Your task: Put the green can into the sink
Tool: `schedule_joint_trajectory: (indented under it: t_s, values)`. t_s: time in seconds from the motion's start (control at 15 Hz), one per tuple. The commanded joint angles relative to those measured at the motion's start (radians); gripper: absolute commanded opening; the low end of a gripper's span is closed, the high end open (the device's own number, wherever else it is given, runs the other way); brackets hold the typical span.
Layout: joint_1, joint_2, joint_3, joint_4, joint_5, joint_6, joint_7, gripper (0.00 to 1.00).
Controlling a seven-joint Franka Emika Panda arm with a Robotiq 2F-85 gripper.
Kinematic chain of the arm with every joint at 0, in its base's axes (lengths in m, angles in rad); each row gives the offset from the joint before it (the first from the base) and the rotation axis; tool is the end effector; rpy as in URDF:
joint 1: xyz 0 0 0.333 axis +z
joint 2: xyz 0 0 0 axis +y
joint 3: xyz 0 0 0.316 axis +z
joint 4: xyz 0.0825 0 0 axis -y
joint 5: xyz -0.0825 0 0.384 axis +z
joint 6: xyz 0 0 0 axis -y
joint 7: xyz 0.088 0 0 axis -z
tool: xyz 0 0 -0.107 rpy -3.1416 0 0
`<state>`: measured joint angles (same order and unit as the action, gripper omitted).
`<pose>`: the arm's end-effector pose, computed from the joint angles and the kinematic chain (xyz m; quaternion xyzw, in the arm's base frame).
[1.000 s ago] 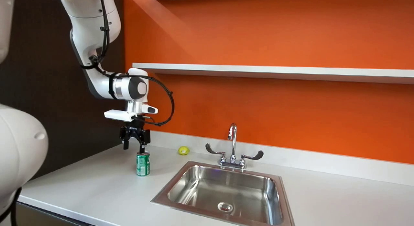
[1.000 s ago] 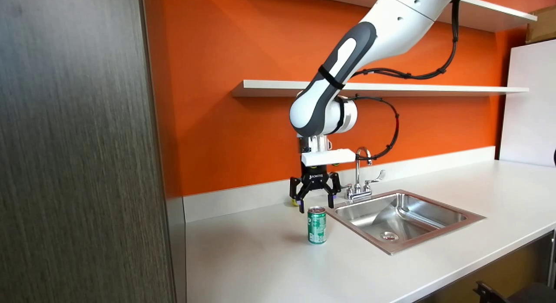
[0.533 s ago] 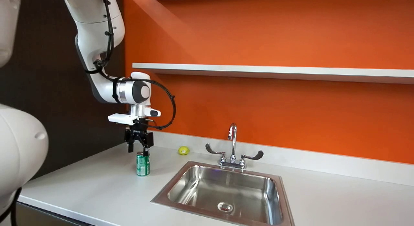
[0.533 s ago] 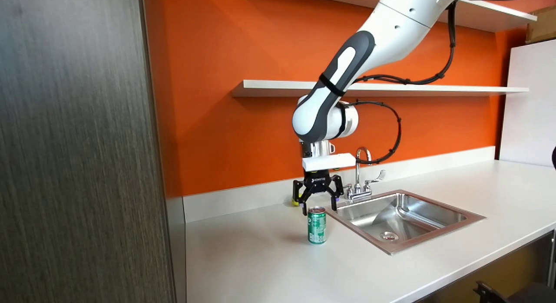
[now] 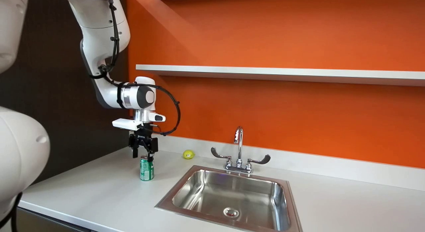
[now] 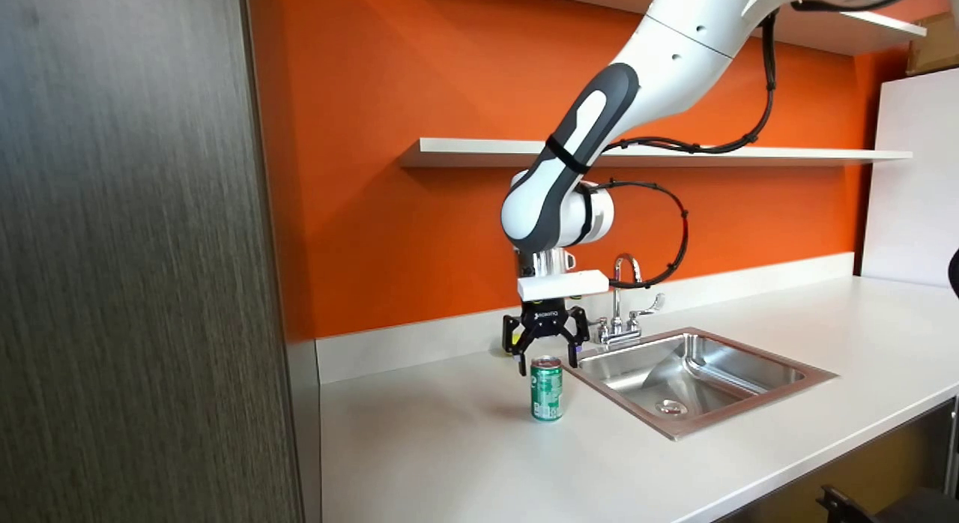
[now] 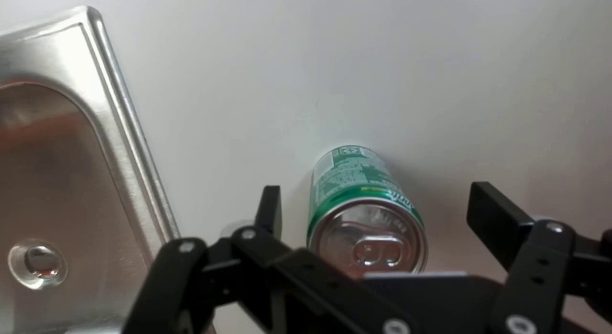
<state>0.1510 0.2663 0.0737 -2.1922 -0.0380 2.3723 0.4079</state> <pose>0.5340 0.1217 0.2566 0.9960 -0.0781 -0.0396 0.0160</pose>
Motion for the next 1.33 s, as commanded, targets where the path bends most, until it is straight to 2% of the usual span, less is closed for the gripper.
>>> schedule_joint_trajectory:
  t_s: [0.0, 1.07, 1.13, 1.2, 1.27]
  values:
    - [0.019, 0.035, -0.021, 0.037, -0.020, 0.012, 0.038, 1.00]
    - [0.027, 0.093, -0.046, 0.082, -0.004, 0.021, 0.043, 1.00]
    - [0.027, 0.095, -0.046, 0.083, -0.003, 0.020, 0.042, 0.75]
    - [0.027, 0.095, -0.047, 0.083, -0.004, 0.020, 0.042, 0.74]
    - [0.027, 0.095, -0.046, 0.083, -0.003, 0.020, 0.040, 0.65]
